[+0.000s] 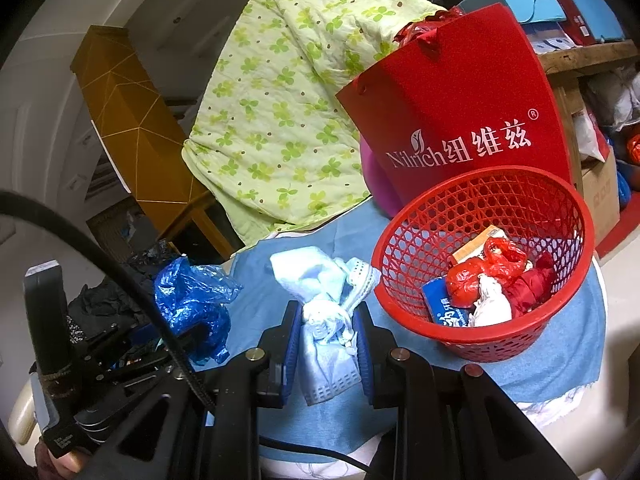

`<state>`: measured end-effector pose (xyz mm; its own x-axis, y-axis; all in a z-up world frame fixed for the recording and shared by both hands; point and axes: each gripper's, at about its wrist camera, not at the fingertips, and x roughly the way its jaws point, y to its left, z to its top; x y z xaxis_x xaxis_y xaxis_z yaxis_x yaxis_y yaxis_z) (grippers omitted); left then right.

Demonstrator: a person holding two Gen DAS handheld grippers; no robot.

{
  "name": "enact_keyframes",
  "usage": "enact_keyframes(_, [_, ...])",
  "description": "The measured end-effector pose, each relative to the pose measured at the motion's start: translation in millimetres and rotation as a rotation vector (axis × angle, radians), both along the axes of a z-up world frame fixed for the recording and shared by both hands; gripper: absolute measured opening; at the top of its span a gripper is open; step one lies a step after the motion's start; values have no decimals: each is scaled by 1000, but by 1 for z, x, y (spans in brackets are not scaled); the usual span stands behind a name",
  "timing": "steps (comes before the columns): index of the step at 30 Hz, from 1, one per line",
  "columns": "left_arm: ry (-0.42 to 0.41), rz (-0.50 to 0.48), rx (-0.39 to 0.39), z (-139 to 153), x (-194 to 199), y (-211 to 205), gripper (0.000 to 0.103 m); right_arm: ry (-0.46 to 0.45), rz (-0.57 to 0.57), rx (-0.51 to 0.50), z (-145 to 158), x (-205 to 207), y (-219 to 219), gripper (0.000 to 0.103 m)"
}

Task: Collect trash
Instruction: 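Lift the blue plastic bag and light-blue mask toward the red mesh basket, then lower both tools into the red mesh basket and open them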

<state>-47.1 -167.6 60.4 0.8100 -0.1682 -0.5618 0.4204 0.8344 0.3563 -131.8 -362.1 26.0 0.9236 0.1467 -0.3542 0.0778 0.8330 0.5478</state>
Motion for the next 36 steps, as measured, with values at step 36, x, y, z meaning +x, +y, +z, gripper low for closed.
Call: enact_keyframes(36, [108,-174,-61,9,12,-56,46,1,-135,30,-3,-21,-54,28])
